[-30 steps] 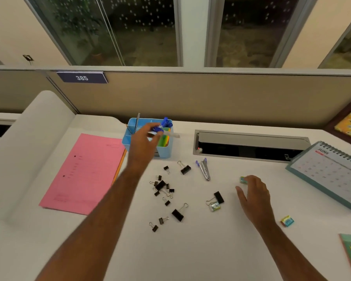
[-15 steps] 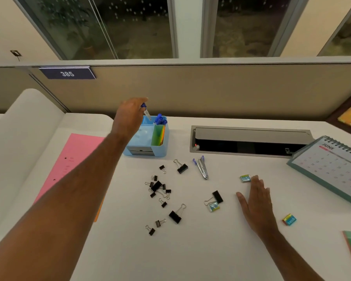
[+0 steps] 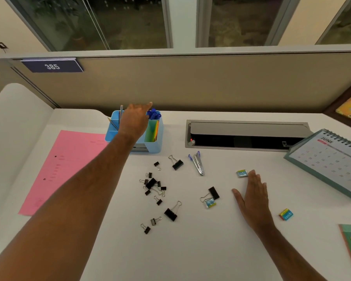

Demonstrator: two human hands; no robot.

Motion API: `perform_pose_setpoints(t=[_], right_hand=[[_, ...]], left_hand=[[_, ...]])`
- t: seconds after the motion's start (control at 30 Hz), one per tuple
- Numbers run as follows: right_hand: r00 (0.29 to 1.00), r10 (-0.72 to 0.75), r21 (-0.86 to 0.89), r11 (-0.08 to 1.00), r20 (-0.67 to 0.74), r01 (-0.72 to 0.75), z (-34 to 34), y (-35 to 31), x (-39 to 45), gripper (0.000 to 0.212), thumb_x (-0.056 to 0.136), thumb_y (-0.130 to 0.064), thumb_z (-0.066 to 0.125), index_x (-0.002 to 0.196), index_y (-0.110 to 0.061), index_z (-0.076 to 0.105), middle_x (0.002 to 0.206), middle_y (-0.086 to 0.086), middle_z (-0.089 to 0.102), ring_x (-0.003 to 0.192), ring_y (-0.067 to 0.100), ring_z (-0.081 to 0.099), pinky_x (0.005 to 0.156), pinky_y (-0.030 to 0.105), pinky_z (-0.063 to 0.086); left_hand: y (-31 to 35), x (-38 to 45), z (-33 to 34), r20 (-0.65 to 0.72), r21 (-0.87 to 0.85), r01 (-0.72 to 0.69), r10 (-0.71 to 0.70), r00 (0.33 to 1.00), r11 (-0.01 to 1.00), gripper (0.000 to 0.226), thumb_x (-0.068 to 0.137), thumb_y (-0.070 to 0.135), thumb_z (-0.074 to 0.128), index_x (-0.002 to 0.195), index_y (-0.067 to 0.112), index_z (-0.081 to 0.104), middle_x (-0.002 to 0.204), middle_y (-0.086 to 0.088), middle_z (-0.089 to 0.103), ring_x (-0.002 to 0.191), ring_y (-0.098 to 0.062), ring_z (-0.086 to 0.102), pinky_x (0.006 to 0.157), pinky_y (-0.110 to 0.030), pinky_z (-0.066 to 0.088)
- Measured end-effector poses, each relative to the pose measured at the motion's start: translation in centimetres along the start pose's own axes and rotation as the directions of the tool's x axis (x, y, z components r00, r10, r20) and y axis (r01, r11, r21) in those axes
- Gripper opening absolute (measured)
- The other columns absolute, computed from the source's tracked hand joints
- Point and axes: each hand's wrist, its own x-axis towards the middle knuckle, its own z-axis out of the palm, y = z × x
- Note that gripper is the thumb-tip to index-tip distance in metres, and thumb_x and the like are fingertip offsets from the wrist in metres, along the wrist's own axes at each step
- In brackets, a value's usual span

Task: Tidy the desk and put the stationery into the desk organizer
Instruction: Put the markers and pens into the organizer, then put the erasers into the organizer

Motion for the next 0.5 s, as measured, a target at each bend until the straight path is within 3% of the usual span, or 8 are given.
perform_pose_setpoints(t=[0.07, 0.3, 0.5], right_hand=[[1.000, -0.002, 0.000, 1.000, -0.001, 0.002, 0.1, 0.1, 0.0, 0.086, 0.099, -0.054, 0.040, 0.163, -0.009, 0.003, 0.170, 0.009, 0.011, 0.158, 0.023, 0.005, 0.128, 0.040, 0.001], [1.000, -0.001, 0.014, 1.000, 0.001, 0.001, 0.1, 0.1, 0.1, 0.086, 0.099, -0.054, 0.043, 0.162, -0.007, 0.007, 0.170, 0.011, 0.014, 0.158, 0.026, 0.009, 0.128, 0.042, 0.004], [1.000, 0.008, 0.007, 1.000, 0.011, -0.008, -1.0, -0.7, -0.3, 0.084, 0.101, -0.045, 0.053, 0.161, -0.004, 0.010, 0.169, 0.013, 0.018, 0.157, 0.028, 0.011, 0.128, 0.041, 0.006]], left_hand=[[0.3, -0.6, 0.3, -0.021, -0.062, 0.042, -0.043, 0.999, 0.997, 0.051, 0.103, 0.020, 0.058, 0.152, 0.017, 0.046, 0.144, -0.013, 0.057, 0.130, -0.032, 0.051, 0.108, -0.046, 0.043], [3.3, -5.7, 1.3, -0.062, -0.233, 0.113, -0.130, 0.990, 0.966, 0.045, 0.098, 0.021, 0.063, 0.141, 0.012, 0.054, 0.130, -0.012, 0.058, 0.115, -0.030, 0.054, 0.093, -0.041, 0.046], [7.5, -13.7, 3.3, 0.004, -0.361, 0.060, -0.063, 0.998, 0.931, 0.045, 0.096, 0.025, 0.068, 0.139, 0.018, 0.055, 0.136, -0.005, 0.056, 0.127, -0.025, 0.050, 0.107, -0.040, 0.044]])
